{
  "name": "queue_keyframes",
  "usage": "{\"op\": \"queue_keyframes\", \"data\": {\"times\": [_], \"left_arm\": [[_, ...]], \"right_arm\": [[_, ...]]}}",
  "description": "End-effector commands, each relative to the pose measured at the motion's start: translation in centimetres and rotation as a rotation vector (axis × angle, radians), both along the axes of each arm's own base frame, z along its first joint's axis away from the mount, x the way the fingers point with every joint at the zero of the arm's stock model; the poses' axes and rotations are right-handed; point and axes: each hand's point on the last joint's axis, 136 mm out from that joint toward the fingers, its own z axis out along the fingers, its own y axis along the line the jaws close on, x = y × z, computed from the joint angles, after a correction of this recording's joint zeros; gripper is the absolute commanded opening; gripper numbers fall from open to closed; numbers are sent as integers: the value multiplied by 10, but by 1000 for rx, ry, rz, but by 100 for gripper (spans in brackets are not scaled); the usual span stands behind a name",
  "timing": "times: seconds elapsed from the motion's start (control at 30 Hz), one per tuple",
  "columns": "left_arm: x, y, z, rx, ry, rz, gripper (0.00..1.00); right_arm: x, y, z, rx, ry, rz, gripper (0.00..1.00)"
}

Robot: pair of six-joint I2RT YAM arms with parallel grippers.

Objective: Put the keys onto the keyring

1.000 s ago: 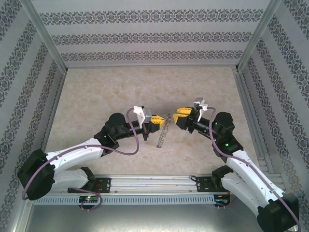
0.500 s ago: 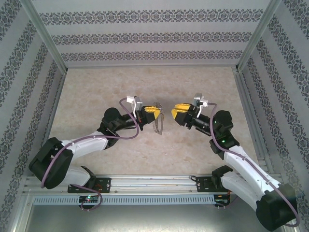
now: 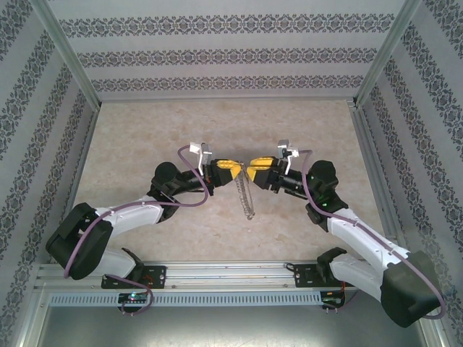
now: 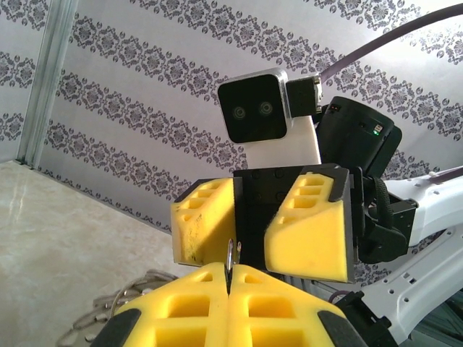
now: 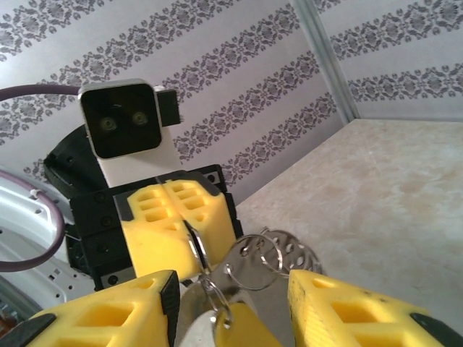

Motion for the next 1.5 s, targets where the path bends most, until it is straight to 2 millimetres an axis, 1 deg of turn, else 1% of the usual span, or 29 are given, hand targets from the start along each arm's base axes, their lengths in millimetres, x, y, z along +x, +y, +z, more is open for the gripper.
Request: {"op": "queue_keyframes", "data": {"times": [0.0,0.2,0.3,0.4,0.47,0.6,0.63,0.67,0.77,0.93,0.97,1.0,1.13,1.3,1.47], "left_arm": [[-4,3,29,-67,-83,-18,0],[-5,3,29,-67,-84,-21,0],[-5,3,29,-67,-82,-23,0],[-5,3,28,-66,-79,-23,0],[-4,3,27,-63,-77,-15,0],[6,10,28,-64,-66,53,0],[10,14,28,-62,-64,84,9],[14,19,29,-59,-57,117,24],[20,28,34,-16,-70,183,46],[28,37,41,144,-109,280,78],[31,39,44,166,-117,300,92],[32,40,48,180,-126,312,100],[46,46,59,205,-126,388,100],[67,60,67,213,-112,528,100],[71,55,73,307,-165,511,100]], "right_arm": [[-8,6,26,37,-89,42,45],[-7,14,26,32,-87,60,42],[-7,19,24,27,-82,78,32],[-7,22,24,24,-80,87,16],[-7,21,23,22,-84,84,0],[-5,13,20,14,-78,51,0],[-3,10,18,8,-73,41,0],[-1,7,17,5,-64,29,0],[7,0,11,-2,-33,13,0],[16,-2,6,-28,11,46,0],[17,-2,6,-35,18,53,0],[19,-2,6,-40,25,54,0],[27,-4,6,-72,42,64,0],[35,-7,13,-67,48,79,0],[41,-6,17,-70,54,138,0]]}}
